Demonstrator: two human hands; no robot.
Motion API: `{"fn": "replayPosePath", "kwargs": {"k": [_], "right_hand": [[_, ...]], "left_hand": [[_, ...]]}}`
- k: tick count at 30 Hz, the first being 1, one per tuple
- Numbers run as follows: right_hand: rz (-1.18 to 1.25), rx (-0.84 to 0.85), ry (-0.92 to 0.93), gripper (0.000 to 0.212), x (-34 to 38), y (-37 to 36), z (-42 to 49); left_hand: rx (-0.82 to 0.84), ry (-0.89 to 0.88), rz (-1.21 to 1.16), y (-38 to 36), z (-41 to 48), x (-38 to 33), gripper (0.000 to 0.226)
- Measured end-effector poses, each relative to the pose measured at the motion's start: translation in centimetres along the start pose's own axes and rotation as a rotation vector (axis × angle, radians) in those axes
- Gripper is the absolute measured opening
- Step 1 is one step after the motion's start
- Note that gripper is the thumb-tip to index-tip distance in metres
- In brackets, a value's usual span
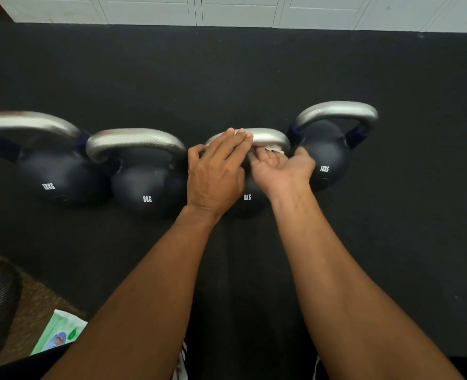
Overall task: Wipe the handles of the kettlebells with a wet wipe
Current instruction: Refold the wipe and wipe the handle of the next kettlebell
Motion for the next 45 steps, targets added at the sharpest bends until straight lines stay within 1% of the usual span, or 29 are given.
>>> {"fn": "replayPosePath", "kwargs": {"k": [3,6,13,15,17,19,21,22,24,26,28,30,32,35,38,41,43,45], "right_hand": [[0.032,0.084,-0.043,0.071,-0.2,2.0,-0.8],[-0.024,0.099,-0.045,0.073,0.4,3.3,-1.4],[-0.08,0.124,-0.106,0.099,0.6,1.9,0.3],[-0.086,0.124,-0.097,0.1,0.7,2.0,-0.1],[-0.144,0.132,-0.048,0.098,1.1,2.0,-1.1],[-0.308,0.141,0.027,0.095,1.3,1.8,-1.8],[-0.573,0.119,0.134,0.095,0.8,1.4,-1.7],[-0.739,0.089,0.195,0.095,0.4,1.2,-1.5],[-1.164,0.014,0.338,0.093,-0.6,0.9,-1.4],[-1.536,-0.016,0.502,0.084,-0.9,0.9,-1.3],[-1.74,0.013,0.632,0.082,0.0,0.6,-0.9],[-1.923,0.072,0.666,0.08,1.9,-0.1,0.1],[-2.061,0.16,0.569,0.083,4.6,-1.8,1.5],[-2.098,0.342,0.342,0.093,6.9,-4.8,3.4],[-2.219,0.358,0.124,0.097,6.5,-7.1,5.9],[-2.342,0.417,-0.096,0.103,5.0,-8.2,6.8],[-2.359,0.443,-0.127,0.102,4.7,-8.5,6.6],[-2.356,0.476,-0.033,0.096,4.8,-8.8,5.4]], "left_hand": [[0.014,-0.006,0.008,0.2,-0.1,0.0,0.058],[0.031,-0.007,0.013,0.1,-0.1,0.0,0.058],[0.014,0.003,0.017,-0.1,-0.2,0.0,0.061],[0.02,0.001,0.018,0.0,-0.1,0.0,0.061],[0.025,0.0,0.023,0.0,-0.2,0.0,0.061],[0.029,0.007,0.027,0.0,-0.2,-0.1,0.06],[0.027,0.012,0.022,-0.1,-0.3,-0.2,0.06],[0.023,0.012,0.02,-0.1,-0.3,-0.2,0.061],[0.014,0.009,0.016,-0.1,-0.3,-0.1,0.062],[0.012,0.0,0.012,-0.2,-0.3,0.1,0.061],[0.004,0.0,0.02,-0.2,-0.3,0.1,0.059],[-0.007,0.001,0.032,-0.2,-0.4,0.0,0.059],[-0.011,-0.001,0.043,-0.2,-0.5,-0.2,0.06],[-0.015,-0.003,0.053,-0.3,-0.5,-0.2,0.061],[-0.029,0.005,0.052,-0.4,-0.4,-0.3,0.058],[-0.077,0.048,-0.018,0.1,0.2,-0.3,0.046],[-0.093,0.101,-0.137,0.8,1.2,-0.1,0.04],[-0.088,0.186,-0.292,1.7,2.7,0.5,0.038]]}}
Point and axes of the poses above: each hand's wrist, its own z-axis towards the middle knuckle, its own y-axis out of the back of the hand, x = y × z, the point moved 2 cm from there along z, towards the middle knuckle, and after that the axes turned 2 degrees about y, right-handed, at the moved point
